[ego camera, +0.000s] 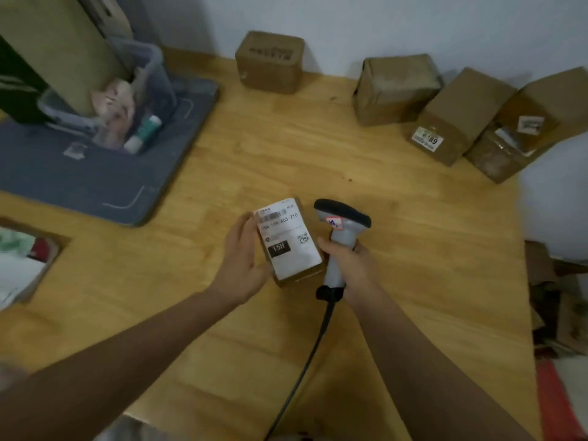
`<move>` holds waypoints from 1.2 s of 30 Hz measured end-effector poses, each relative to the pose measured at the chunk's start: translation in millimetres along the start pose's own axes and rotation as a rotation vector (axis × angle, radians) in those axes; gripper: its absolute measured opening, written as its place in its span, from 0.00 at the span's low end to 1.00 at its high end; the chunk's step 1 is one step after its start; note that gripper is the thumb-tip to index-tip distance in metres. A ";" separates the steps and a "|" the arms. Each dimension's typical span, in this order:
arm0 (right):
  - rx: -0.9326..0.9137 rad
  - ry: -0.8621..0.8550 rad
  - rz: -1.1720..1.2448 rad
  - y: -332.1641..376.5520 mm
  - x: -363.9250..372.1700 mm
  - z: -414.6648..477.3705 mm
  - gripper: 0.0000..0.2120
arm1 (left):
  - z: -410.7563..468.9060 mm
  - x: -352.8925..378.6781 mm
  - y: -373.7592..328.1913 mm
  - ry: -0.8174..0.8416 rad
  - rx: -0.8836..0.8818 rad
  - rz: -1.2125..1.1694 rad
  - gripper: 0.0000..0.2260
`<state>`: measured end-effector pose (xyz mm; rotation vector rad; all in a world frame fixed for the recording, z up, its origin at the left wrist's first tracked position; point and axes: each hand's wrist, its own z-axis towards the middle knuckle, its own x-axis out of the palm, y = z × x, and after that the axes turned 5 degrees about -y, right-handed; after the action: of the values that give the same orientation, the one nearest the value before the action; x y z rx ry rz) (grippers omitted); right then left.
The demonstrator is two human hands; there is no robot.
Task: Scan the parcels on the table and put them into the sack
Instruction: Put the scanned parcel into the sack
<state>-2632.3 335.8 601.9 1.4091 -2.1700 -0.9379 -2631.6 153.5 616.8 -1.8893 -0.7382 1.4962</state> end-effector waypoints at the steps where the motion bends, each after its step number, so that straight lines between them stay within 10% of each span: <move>1: 0.011 0.030 0.001 -4.6 4.5 -6.1 0.11 | -6.2 2.8 -5.7 -0.083 -0.320 -0.247 0.35; 4: 0.005 0.090 -0.003 -13.4 16.7 -24.8 0.15 | -19.5 18.5 -1.2 -0.084 -0.721 -0.742 0.16; 11: -0.150 0.199 -0.014 -5.0 19.7 -71.5 0.22 | -61.4 -24.5 22.6 -0.086 -0.583 -1.020 0.24; 17: -0.465 0.289 -0.152 -4.6 40.2 -143.1 0.06 | -96.8 -89.7 41.8 -0.373 -0.452 -0.840 0.42; 22: -0.437 0.463 -0.219 -15.6 56.7 -189.1 0.06 | -119.2 -119.6 57.5 -0.469 -0.344 -0.630 0.16; 36: -0.493 0.615 -0.332 -48.2 99.6 -242.8 0.07 | -176.6 -154.1 97.0 -0.709 -0.369 -0.638 0.20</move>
<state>-2488.8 154.0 734.4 1.5537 -1.1881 -0.9069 -2485.5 -46.2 672.9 -1.1057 -1.8398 1.6405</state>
